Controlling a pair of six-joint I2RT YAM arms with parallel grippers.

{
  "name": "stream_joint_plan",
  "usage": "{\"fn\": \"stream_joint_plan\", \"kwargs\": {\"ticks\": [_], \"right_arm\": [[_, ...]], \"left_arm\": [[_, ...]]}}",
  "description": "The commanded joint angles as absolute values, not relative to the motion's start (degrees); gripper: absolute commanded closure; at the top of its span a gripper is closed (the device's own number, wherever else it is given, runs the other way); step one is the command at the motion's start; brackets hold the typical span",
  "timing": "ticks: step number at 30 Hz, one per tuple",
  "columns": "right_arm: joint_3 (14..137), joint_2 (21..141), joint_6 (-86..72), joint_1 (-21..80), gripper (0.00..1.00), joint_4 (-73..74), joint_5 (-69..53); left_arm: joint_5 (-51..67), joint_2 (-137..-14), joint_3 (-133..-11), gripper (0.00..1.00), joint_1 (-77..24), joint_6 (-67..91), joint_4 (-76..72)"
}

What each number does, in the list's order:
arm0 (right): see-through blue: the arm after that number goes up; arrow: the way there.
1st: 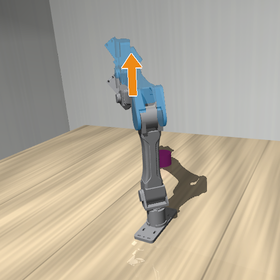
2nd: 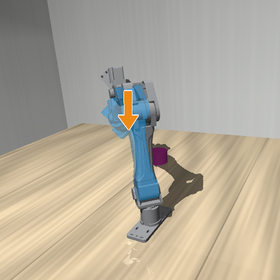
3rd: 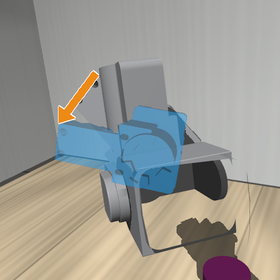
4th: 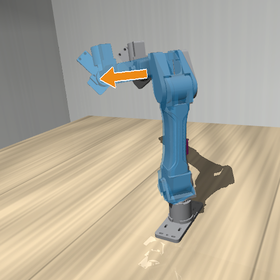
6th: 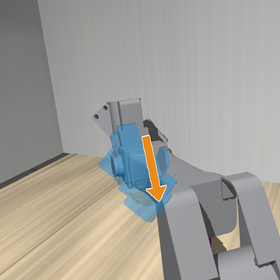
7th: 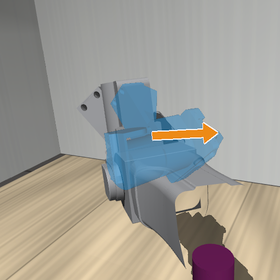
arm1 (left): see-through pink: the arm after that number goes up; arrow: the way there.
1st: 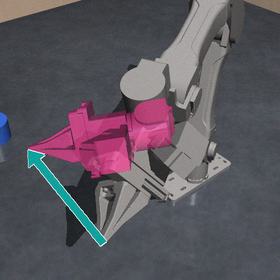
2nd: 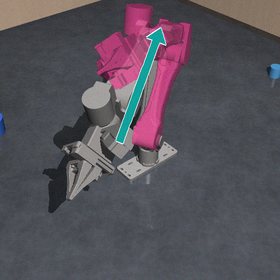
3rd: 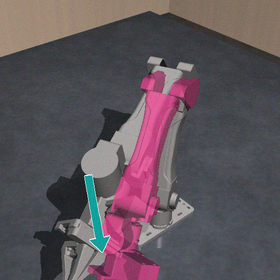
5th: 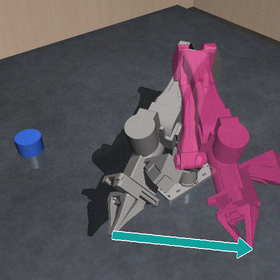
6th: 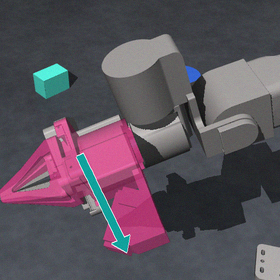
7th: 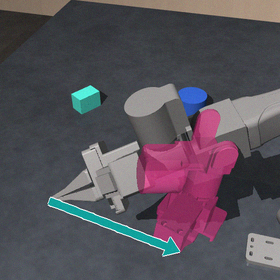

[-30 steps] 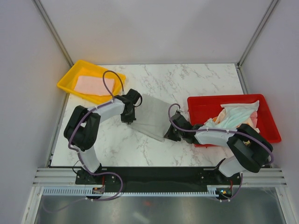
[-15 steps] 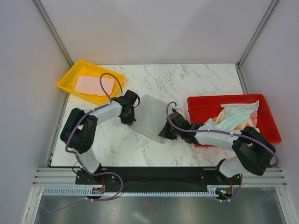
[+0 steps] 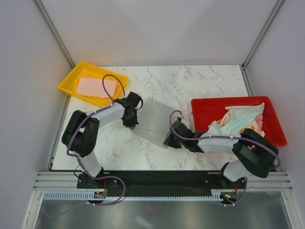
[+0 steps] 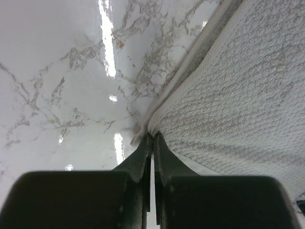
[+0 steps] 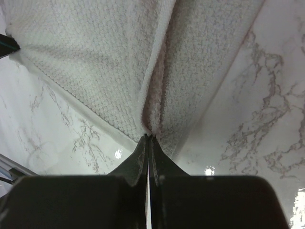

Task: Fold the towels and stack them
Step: Fold the towel

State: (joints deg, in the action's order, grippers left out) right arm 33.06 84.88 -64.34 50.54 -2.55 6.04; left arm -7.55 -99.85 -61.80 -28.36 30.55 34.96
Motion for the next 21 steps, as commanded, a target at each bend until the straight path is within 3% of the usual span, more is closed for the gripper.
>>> {"fn": "stream_joint_plan", "kwargs": {"ticks": [1,10,21], "right_arm": [[30.4,83.5,-64.7,50.8,1.00,1.8,10.1],[29.8,77.2,-63.4,50.8,1.00,5.0,11.2],[28.7,80.2,-63.2,51.3,1.00,0.5,7.0]], "left_arm": [[-11.7,-97.6,-65.9,0.98,-28.4,28.7,39.5],[-12.2,-98.3,-65.7,0.98,-28.4,28.6,41.0],[-12.7,-101.6,-65.1,0.94,-28.3,28.0,41.0]]}}
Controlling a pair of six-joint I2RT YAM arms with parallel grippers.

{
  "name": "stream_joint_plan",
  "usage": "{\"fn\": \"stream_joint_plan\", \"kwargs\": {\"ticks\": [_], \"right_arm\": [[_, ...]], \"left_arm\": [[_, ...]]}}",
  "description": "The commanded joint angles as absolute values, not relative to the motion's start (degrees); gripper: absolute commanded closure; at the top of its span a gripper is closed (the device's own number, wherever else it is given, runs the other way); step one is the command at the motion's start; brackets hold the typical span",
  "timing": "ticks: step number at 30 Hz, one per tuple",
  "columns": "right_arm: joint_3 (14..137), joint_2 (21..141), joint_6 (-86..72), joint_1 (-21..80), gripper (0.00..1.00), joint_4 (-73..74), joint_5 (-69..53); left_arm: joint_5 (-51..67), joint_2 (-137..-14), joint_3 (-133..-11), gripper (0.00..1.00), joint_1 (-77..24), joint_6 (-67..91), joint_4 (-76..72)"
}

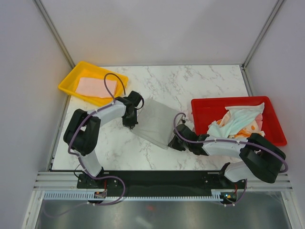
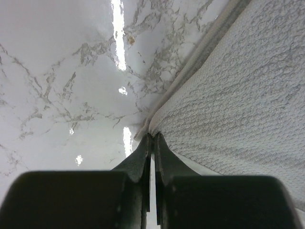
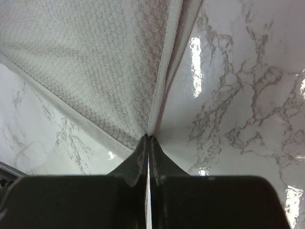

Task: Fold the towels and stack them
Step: Fold the towel

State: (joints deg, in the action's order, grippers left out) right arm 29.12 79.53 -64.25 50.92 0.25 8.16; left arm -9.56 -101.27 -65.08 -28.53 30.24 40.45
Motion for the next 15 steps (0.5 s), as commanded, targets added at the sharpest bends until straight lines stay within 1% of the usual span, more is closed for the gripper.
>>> {"fn": "stream_joint_plan", "kwargs": {"ticks": [1,2,3,4,5,7,9,12,15], "right_arm": [[28.9,80.2,-62.8,51.3,0.97,-1.3,6.6],[29.7,80.1,-62.1,51.3,0.93,-1.4,6.1],[30.2,80.0,-60.7,51.4,0.88,-1.3,5.8],[30.9,79.4,-60.1,51.3,0.81,-0.2,5.6],[32.0,78.8,-59.7,51.3,0.77,-0.1,5.7],[33.5,76.9,-58.4,51.4,0.70,5.3,6.9],[35.9,75.6,-56.5,51.3,0.67,9.3,6.9],[38.2,74.9,-54.8,51.3,0.66,11.4,7.8],[40.8,76.9,-53.1,51.2,0.66,11.6,8.3]], "left_arm": [[-12.7,-101.3,-65.1,0.91,-28.4,28.1,41.1],[-12.7,-101.1,-65.4,0.87,-28.4,28.1,41.3],[-12.6,-100.6,-65.7,0.76,-28.4,28.0,41.4],[-12.5,-100.4,-66.1,0.71,-28.4,28.0,41.7],[-12.5,-100.2,-67.7,0.67,-28.4,27.5,43.1],[-13.6,-99.8,-69.9,0.64,-28.3,27.1,44.6],[-14.5,-100.0,-74.4,0.60,-28.2,25.6,46.7],[-13.0,-101.3,-81.5,0.58,-28.2,24.3,47.5],[-7.5,-104.9,-88.1,0.57,-28.3,23.6,47.5]]}}
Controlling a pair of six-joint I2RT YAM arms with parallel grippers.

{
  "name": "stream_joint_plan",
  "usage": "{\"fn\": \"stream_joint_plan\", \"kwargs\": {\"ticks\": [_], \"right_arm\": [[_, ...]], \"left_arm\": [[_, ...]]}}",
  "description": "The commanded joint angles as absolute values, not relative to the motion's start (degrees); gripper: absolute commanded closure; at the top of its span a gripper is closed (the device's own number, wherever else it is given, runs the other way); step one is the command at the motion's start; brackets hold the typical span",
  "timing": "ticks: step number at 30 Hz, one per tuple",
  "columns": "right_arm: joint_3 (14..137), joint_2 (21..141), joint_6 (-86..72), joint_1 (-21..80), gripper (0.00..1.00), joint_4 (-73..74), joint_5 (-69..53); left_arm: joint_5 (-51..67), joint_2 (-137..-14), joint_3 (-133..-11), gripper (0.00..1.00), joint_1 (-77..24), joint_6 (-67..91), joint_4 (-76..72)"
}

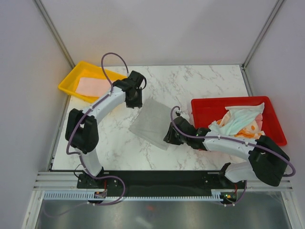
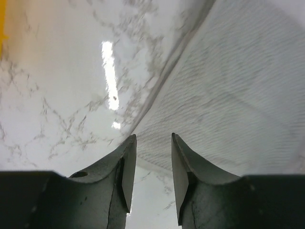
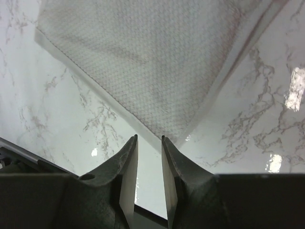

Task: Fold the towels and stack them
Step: Fold the towel

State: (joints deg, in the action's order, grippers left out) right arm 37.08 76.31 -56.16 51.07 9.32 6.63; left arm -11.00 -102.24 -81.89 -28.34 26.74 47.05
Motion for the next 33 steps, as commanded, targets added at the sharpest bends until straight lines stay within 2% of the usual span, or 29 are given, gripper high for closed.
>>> {"fn": "stream_joint_plan", "kwargs": {"ticks": [1,4,7,12,18,25,33], "right_arm": [[41.7,77.8,-52.5,51.2,0.67,11.5,7.9],[44.2,82.1,-49.8,51.2,0.70,9.3,7.8],[45.7,87.1,-45.8,50.6,0.77,5.9,6.9],[45.4,90.0,-40.0,50.6,0.78,4.4,5.0],[40.8,88.9,-34.9,48.1,0.78,4.8,5.8],[42.8,90.7,-28.7,43.9,0.77,8.1,3.8],[48.0,89.5,-24.5,40.4,0.74,13.9,0.2]], "left_arm": [[-6.3,-106.1,-89.6,0.57,-28.3,23.3,47.4],[4.0,-110.1,-92.6,0.59,-28.2,20.7,42.0],[10.8,-116.0,-94.6,0.65,-27.5,18.9,38.0],[14.9,-124.2,-98.2,0.69,-25.6,18.7,35.3],[12.5,-127.2,-101.4,0.69,-22.8,20.2,34.7],[3.5,-124.6,-92.6,0.68,-21.5,25.1,36.0],[0.2,-113.2,-82.4,0.68,-21.3,29.1,36.2]]}}
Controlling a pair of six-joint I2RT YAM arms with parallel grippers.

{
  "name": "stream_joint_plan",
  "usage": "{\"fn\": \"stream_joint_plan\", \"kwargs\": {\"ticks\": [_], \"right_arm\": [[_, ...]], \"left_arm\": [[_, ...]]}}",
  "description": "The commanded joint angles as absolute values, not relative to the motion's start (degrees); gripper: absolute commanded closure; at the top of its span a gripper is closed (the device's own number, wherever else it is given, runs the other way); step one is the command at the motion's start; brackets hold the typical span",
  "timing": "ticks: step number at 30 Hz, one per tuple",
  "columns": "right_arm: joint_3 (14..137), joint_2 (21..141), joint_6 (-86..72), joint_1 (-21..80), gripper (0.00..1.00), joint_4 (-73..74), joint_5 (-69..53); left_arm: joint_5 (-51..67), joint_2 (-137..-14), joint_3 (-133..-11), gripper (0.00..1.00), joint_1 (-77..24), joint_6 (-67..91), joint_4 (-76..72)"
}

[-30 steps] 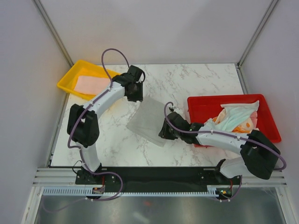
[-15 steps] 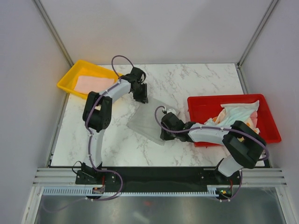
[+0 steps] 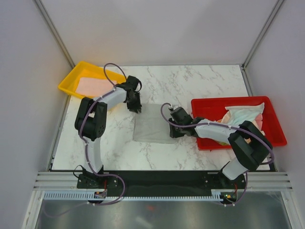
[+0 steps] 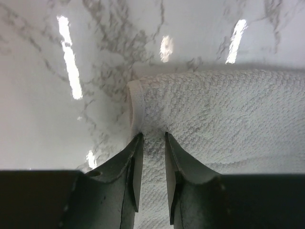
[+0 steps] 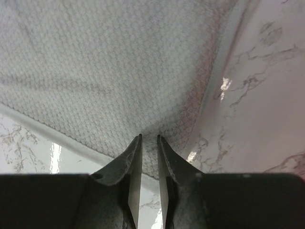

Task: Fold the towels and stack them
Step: Fold the towel

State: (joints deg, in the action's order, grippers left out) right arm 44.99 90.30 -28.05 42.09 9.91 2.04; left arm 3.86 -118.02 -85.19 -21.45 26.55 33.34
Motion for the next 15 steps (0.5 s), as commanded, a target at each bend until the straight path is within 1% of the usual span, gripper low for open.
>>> {"fn": "stream_joint_plan", "kwargs": {"ticks": [1,4,6,8,10,12,15], "right_arm": [[48.7,89.0,-24.4,39.6,0.73,14.5,0.1],[52.6,87.2,-24.6,36.3,0.72,15.9,-2.7],[57.4,88.5,-24.2,34.6,0.73,17.6,-2.6],[62.6,91.8,-23.7,33.1,0.78,18.5,-2.4],[66.9,94.2,-23.4,31.9,0.84,18.7,-1.8],[69.2,98.3,-23.3,30.9,0.88,19.0,-1.8],[72.9,103.1,-22.7,29.9,0.89,19.4,-0.5]], "left_arm": [[-1.2,-112.1,-82.3,0.68,-21.3,28.8,36.4],[-2.4,-108.1,-83.7,0.66,-21.2,29.4,37.4],[-1.9,-107.0,-85.0,0.63,-21.2,29.7,37.7],[-0.3,-106.7,-87.3,0.63,-21.2,29.5,37.8],[3.9,-108.2,-89.3,0.63,-21.2,29.1,37.7],[5.2,-109.6,-90.2,0.63,-21.2,29.1,37.8],[5.4,-112.1,-89.7,0.63,-21.2,29.3,37.5]]}}
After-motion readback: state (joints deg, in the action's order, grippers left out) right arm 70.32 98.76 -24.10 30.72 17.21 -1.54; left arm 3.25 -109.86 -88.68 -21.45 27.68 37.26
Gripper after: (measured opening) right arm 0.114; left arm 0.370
